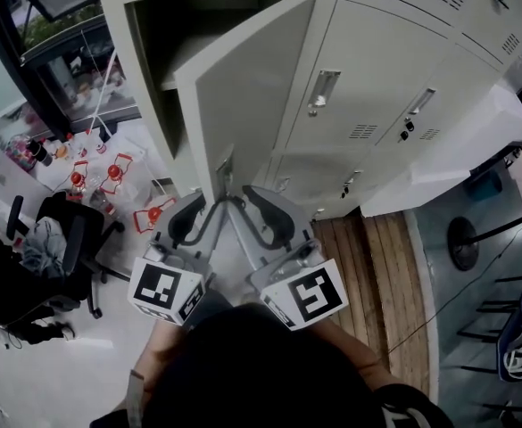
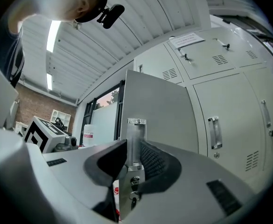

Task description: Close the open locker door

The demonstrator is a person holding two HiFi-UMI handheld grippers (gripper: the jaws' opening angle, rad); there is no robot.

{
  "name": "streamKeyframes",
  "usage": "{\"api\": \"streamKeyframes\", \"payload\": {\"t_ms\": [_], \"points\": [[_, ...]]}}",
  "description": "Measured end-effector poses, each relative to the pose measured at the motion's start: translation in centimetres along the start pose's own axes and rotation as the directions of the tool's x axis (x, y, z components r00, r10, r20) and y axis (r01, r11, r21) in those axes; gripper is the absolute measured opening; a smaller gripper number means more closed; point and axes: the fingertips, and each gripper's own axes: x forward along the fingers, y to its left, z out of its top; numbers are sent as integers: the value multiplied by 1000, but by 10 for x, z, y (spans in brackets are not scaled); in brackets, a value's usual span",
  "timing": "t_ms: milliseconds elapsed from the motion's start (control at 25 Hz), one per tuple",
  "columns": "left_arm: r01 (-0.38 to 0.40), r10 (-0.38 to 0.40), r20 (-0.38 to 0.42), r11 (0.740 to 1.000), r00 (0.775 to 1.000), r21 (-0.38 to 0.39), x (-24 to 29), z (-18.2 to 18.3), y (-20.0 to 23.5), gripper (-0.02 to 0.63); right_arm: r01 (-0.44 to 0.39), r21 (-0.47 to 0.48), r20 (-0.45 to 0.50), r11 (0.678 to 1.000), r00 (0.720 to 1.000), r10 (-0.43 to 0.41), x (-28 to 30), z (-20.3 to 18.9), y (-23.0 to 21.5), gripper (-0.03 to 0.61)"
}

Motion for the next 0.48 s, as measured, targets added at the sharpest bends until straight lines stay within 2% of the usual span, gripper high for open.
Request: {"api": "streamKeyframes", "payload": {"t_ms": [480], "points": [[91,-91,-3,996,996,25,-1,1,42,83,-135,13,-58,991,989,136,63,-13,18,93]]}}
